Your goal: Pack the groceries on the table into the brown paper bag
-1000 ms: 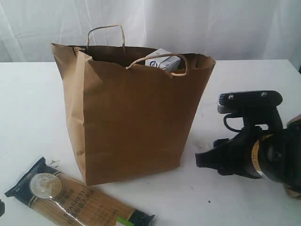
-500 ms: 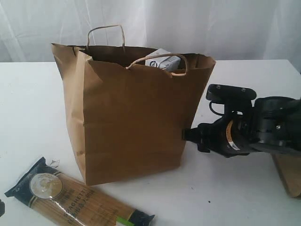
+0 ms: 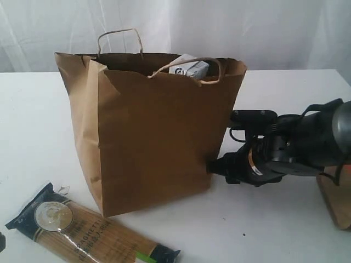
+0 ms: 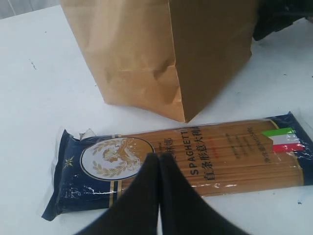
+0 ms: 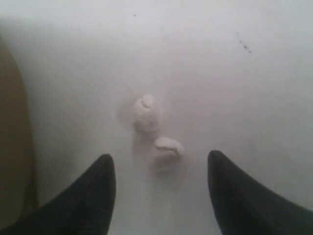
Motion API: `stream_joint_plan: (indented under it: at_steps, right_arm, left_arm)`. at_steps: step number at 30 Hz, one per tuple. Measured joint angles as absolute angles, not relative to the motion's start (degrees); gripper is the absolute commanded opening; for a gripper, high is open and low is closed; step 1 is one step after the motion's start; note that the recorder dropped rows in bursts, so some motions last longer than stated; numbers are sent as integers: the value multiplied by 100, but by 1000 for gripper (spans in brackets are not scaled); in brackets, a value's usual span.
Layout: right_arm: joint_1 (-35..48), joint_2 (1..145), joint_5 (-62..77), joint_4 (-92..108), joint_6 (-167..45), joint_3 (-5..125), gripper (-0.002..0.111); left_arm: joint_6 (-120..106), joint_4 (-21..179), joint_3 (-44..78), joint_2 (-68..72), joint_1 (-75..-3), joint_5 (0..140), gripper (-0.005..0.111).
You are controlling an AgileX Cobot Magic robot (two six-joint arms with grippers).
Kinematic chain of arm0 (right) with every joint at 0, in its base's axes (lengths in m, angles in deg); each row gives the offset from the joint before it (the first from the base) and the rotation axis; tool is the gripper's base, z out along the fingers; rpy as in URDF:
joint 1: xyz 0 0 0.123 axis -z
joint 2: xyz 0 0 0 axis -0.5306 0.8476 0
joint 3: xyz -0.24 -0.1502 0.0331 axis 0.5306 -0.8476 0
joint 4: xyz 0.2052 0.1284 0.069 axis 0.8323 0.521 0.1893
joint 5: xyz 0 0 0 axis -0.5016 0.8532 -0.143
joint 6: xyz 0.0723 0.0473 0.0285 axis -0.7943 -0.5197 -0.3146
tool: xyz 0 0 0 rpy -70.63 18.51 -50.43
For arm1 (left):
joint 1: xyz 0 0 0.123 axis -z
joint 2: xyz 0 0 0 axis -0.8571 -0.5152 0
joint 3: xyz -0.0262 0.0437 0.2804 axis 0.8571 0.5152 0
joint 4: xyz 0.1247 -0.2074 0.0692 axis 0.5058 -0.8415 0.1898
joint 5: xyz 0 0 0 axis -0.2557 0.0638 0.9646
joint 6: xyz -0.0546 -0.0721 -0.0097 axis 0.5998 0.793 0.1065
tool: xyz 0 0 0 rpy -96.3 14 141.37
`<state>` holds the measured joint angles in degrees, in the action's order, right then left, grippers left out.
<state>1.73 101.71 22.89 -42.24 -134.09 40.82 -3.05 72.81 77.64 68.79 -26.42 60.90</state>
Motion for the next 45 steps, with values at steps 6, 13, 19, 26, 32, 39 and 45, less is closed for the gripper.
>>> stream_joint_plan:
  at_steps: [6, 13, 19, 26, 32, 39, 45]
  right_arm:
    - [173, 10397, 2302, -4248, -13393, 4091, 35]
    - [173, 10522, 2290, -4450, -13380, 4138, 27]
    - [173, 10534, 2389, -4604, -13380, 4138, 0]
    - [173, 10492, 2879, -4604, -13380, 4141, 0]
    - [173, 10131, 3065, -4545, -13380, 3878, 0]
    - [-178, 8456, 3031, -3947, -13019, 3196, 0]
    - [-941, 6653, 2775, -3721, -12420, 3162, 0]
  left_arm:
    - [-305, 7281, 7764, 6879, -2642, 6090, 0]
    - [-305, 7281, 7764, 6879, -2642, 6090, 0]
    - [-305, 7281, 7764, 6879, -2642, 6090, 0]
    - [-305, 7281, 7764, 6879, -2642, 6090, 0]
    - [-305, 7281, 7764, 6879, -2642, 6090, 0]
    - [-305, 7281, 7764, 6879, -2642, 6090, 0]
    - [-305, 7281, 7764, 6879, -2642, 6090, 0]
